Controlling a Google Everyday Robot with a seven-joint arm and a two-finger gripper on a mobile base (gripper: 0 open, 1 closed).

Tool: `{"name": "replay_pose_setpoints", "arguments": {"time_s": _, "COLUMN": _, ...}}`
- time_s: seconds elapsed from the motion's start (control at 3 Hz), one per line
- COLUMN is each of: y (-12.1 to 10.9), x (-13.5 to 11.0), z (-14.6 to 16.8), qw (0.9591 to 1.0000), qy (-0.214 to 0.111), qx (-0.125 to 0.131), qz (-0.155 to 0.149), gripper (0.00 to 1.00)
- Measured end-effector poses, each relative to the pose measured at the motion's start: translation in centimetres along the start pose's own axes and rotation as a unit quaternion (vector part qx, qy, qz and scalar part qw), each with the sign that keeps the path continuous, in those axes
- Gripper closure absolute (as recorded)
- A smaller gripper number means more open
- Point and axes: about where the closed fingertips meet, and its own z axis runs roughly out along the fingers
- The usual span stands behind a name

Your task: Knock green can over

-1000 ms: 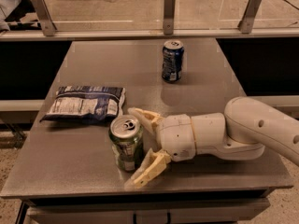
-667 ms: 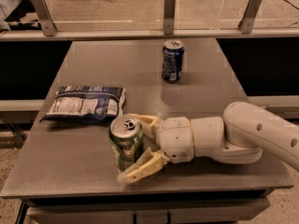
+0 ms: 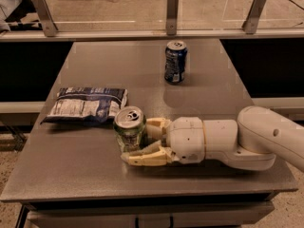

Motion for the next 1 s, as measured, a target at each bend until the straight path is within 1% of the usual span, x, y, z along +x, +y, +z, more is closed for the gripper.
{"name": "replay_pose_setpoints", "arguments": {"time_s": 0.33, "y": -0.6, "x": -1.0, "z": -1.0, "qw": 0.9998, "qy": 0.005, "qx": 0.013, "qz": -0.016, "gripper": 0.83}}
{"name": "replay_pose_setpoints", "arguments": {"time_s": 0.67, "y": -2.0, "x": -2.8, "z": -2.7, "qw": 0.9978, "qy": 0.052, "qx": 0.022, "qz": -0.034, "gripper": 0.89}}
{"name": "replay_pose_setpoints", "arguments": {"time_s": 1.0, "y": -3.5, "x": -6.6, "z": -4.6, "qw": 0.9887, "qy": 0.134, "qx": 0.010, "qz": -0.066, "gripper": 1.00}}
